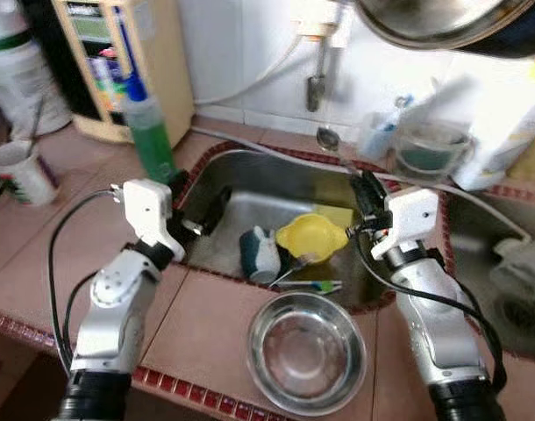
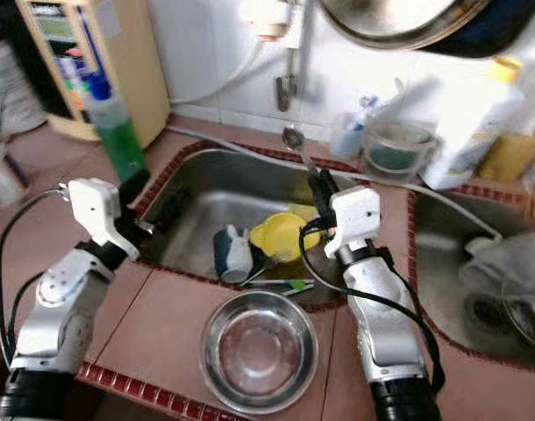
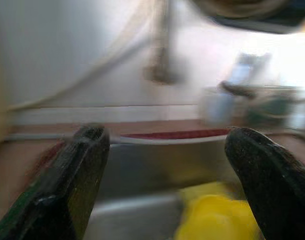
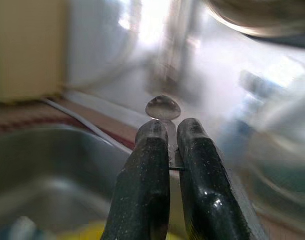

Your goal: Kitchen organization

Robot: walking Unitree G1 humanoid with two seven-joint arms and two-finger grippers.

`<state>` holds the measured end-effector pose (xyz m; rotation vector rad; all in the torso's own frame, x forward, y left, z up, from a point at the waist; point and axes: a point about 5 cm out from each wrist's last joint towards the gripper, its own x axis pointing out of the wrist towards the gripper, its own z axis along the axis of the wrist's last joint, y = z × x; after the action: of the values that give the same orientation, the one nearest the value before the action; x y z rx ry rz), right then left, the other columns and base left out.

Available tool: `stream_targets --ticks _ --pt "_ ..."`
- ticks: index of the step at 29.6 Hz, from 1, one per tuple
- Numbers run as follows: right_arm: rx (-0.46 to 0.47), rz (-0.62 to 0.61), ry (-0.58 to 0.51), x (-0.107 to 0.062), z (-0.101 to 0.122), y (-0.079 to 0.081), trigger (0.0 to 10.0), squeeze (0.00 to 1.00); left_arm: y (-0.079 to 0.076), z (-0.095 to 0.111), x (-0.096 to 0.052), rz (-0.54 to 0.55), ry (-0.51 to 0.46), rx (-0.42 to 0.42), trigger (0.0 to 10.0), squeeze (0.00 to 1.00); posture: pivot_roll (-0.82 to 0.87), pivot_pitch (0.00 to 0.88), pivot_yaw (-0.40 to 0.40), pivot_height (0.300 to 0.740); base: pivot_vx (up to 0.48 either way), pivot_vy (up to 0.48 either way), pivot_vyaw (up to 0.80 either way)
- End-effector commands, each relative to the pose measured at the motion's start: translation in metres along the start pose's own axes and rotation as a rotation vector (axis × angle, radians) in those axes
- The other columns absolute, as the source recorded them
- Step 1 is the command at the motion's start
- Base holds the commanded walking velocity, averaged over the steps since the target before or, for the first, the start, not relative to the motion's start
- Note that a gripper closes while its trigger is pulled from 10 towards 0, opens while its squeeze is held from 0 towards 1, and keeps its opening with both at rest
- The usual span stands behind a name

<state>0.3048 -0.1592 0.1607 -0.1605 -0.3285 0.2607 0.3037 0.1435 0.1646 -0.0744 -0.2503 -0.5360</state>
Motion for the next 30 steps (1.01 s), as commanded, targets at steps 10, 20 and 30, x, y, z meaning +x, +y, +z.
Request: stream_targets --ticks 10,20,30 --pt "0.071 -0.015 0.115 -0.006 -0.018 -0.015 10.0 0.0 -0.041 0.001 -0.009 -0.247 0.03 0.059 10.0 0.0 -0.01 0.081 0.012 0.74 0.0 0.0 0.0" --pt "0.14 0.002 0.156 -0.005 -0.024 -0.019 10.0 0.0 -0.062 0.003 -0.016 -0.345 0.039 0.078 10.0 0.0 0.0 0.093 0.014 0.74 0.0 0.0 0.0" --pt "0.24 0.226 0.19 -0.005 -0.027 -0.004 10.0 0.0 -0.076 0.004 -0.019 -0.4 0.046 0.078 10.0 0.0 0.0 0.093 0.02 0.74 0.0 0.0 0.0"
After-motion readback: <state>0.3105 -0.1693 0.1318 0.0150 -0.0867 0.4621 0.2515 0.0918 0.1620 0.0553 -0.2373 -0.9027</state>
